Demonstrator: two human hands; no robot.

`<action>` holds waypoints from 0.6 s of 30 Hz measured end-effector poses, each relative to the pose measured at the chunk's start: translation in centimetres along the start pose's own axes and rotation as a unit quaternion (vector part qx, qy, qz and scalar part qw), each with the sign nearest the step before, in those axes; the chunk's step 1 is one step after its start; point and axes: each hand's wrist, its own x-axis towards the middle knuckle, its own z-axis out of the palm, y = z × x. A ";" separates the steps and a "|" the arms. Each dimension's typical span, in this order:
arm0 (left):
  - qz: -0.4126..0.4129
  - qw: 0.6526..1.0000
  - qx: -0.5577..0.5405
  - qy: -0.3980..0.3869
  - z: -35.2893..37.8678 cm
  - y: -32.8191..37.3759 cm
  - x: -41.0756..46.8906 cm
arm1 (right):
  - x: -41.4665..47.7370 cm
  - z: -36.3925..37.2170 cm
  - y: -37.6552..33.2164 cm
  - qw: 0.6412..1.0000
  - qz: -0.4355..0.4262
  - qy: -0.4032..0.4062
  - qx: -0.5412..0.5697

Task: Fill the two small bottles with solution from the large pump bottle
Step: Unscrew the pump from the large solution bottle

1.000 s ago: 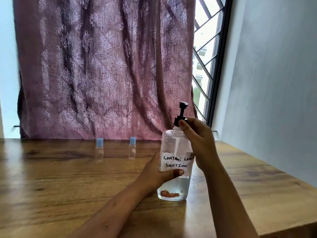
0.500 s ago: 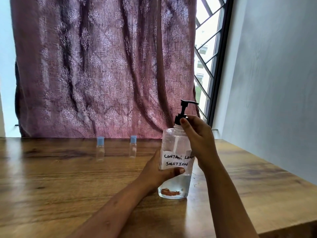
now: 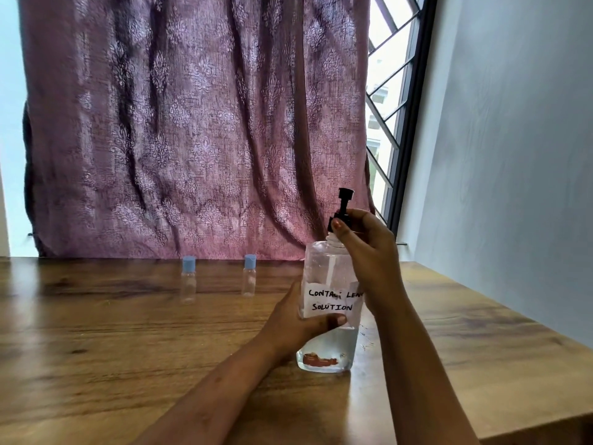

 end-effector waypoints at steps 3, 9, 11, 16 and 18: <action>0.002 1.000 0.004 0.003 0.0 0.0 -0.1 | 0.1 -0.7 -0.5 0.994 0.035 -0.062 0.080; 0.004 1.000 0.000 0.003 0.0 0.1 -0.2 | 0.3 -0.2 -0.9 0.998 0.024 -0.012 0.049; 0.007 1.000 -0.003 0.000 0.0 0.2 -0.2 | 0.5 0.2 -1.0 0.999 -0.003 0.024 -0.047; 0.004 1.000 0.002 0.009 0.1 0.3 -0.3 | 1.1 0.2 -1.1 0.998 0.006 0.009 -0.069; 0.004 1.000 0.014 0.013 0.1 0.5 -0.4 | 1.2 -0.1 -1.3 0.999 0.026 -0.018 -0.018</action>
